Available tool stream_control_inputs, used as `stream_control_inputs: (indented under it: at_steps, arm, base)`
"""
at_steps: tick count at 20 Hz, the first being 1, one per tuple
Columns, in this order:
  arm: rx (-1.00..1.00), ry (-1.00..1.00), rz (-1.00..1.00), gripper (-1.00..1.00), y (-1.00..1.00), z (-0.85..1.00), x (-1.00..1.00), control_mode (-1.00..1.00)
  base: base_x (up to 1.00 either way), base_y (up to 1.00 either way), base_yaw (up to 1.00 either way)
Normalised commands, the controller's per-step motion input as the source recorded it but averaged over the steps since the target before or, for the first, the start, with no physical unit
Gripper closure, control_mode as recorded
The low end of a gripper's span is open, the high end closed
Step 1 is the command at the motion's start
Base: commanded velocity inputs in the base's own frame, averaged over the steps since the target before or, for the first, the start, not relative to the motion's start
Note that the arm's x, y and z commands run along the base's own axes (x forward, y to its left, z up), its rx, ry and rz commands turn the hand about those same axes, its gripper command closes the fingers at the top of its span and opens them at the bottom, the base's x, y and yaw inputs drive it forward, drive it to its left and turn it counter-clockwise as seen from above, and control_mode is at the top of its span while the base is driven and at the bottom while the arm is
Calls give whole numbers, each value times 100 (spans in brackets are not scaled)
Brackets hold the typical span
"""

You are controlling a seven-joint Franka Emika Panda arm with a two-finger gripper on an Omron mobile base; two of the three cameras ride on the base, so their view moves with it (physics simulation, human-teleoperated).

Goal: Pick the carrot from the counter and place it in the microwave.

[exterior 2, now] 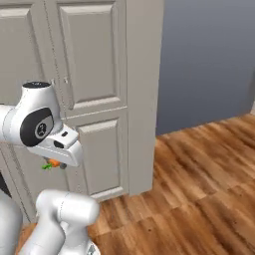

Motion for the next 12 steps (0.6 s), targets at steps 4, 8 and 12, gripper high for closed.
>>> stream_control_inputs:
  at_steps: [4,8,12]
  arm:
    - [0,0,0,100,0,0,0,100]
    - [0,0,0,100,0,0,0,100]
    - [0,0,0,100,0,0,0,100]
  base:
    - [-5,0,100]
    - [21,0,98]
    - [93,17,48]
